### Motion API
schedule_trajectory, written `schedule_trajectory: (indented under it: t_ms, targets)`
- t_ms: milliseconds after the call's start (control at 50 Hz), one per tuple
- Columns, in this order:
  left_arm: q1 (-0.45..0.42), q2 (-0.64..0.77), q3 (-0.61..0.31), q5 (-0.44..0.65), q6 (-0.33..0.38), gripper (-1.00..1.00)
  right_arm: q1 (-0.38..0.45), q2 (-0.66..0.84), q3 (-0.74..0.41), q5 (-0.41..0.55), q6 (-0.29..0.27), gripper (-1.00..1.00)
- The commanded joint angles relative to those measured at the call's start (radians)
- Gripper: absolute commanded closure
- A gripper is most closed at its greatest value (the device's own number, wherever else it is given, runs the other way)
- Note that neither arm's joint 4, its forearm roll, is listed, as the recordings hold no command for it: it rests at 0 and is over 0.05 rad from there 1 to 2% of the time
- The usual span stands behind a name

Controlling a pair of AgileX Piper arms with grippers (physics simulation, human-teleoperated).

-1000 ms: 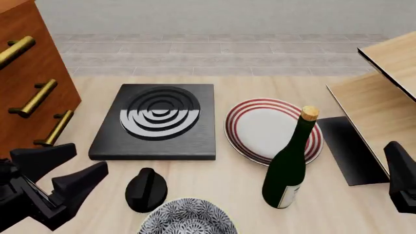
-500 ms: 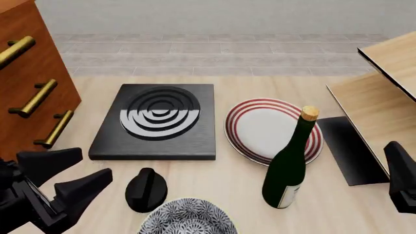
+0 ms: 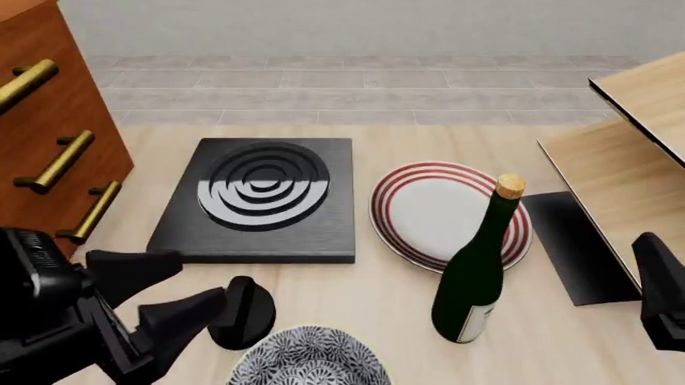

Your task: Put the bowl on the stove.

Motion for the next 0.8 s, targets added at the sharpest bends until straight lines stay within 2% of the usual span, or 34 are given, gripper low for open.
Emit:
schedule_trajectory:
  t_ms: [20, 40, 240, 260, 300, 420, 540, 580, 800]
  targets:
    - [-0.048, 0.115, 0.002, -0.098, 0.028, -1.00, 0.000, 0.000, 0.000, 0.000, 0.000, -1.00]
    - [-0.060, 0.151, 0.002, -0.115, 0.004, -1.00, 0.000, 0.000, 0.000, 0.000, 0.000, -1.00]
    - [-0.063, 0.152, 0.012, -0.122, 0.045, -1.00, 0.000, 0.000, 0.000, 0.000, 0.000, -1.00]
    - [-0.053, 0.124, 0.016, -0.107, 0.090, -1.00, 0.000, 0.000, 0.000, 0.000, 0.000, -1.00]
    - [-0.045, 0.120, 0.019, -0.099, 0.074, -1.00, 0.000, 0.000, 0.000, 0.000, 0.000, -1.00]
    - [-0.039, 0.112, 0.024, -0.092, 0.101, -1.00, 0.000, 0.000, 0.000, 0.000, 0.000, -1.00]
    - [-0.052, 0.157, 0.017, -0.114, 0.094, -1.00, 0.000, 0.000, 0.000, 0.000, 0.000, -1.00]
    - [-0.033, 0.121, 0.009, -0.086, 0.096, -1.00, 0.000, 0.000, 0.000, 0.000, 0.000, -1.00]
    - [-0.049, 0.194, 0.018, -0.151, 0.106, -1.00, 0.000, 0.000, 0.000, 0.000, 0.000, -1.00]
